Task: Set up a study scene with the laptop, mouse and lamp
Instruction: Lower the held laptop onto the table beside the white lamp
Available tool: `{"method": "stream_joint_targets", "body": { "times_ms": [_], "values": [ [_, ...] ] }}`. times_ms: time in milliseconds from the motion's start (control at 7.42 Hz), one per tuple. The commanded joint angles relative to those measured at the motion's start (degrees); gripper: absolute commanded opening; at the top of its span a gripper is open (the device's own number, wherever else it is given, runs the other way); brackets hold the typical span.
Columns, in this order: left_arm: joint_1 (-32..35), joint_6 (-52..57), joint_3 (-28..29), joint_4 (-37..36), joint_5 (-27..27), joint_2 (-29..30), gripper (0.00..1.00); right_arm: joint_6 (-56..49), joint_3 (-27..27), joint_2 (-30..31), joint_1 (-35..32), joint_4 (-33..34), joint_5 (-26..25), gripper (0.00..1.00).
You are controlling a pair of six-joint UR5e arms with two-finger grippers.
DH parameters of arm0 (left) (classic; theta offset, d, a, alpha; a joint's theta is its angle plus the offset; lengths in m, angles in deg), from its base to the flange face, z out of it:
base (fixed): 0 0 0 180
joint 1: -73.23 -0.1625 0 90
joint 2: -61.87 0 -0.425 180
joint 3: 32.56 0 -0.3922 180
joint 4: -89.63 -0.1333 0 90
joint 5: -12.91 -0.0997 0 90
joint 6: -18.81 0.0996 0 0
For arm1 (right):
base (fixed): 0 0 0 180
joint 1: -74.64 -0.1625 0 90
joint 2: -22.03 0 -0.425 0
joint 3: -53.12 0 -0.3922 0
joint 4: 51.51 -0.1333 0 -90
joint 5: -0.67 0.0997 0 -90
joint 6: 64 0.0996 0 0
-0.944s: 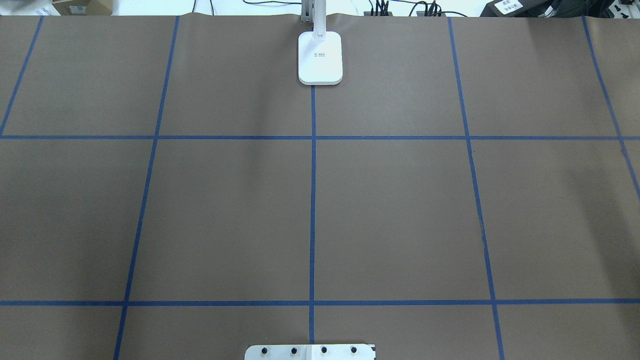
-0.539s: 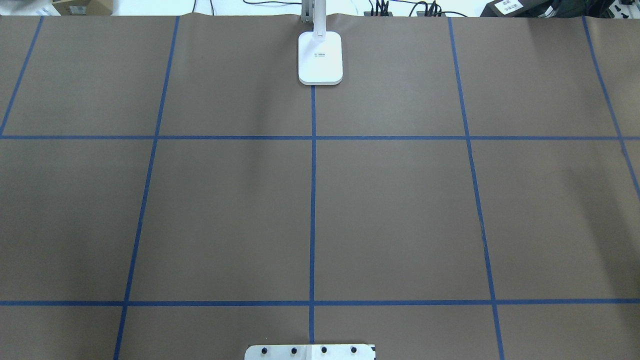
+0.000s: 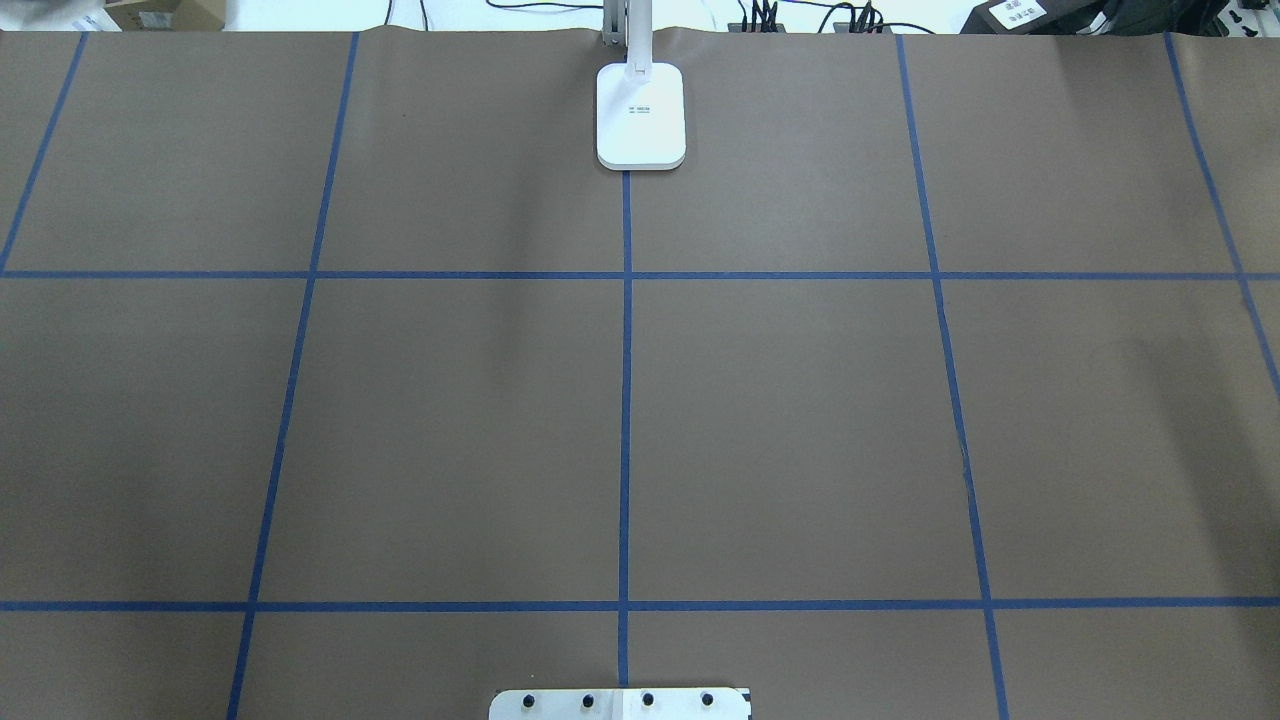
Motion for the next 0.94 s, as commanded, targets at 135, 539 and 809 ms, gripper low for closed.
{"method": "stream_joint_targets", "body": {
  "times_ms": [135,539,809],
  "values": [
    [-0.09,0.00,-0.48,-0.12,0.05,1.18,0.00,0.01,-0.06,0.00,0.00,0.00,0.01,1.00],
    [-0.26,-0.44,-0.57,-1.78,0.05,7.05,0.00,0.01,-0.06,0.00,0.00,0.00,0.01,1.00],
    [-1.05,-5.17,-1.44,-2.67,1.10,12.77,0.00,0.10,0.03,0.00,0.00,0.09,0.01,1.00]
  ]
}}
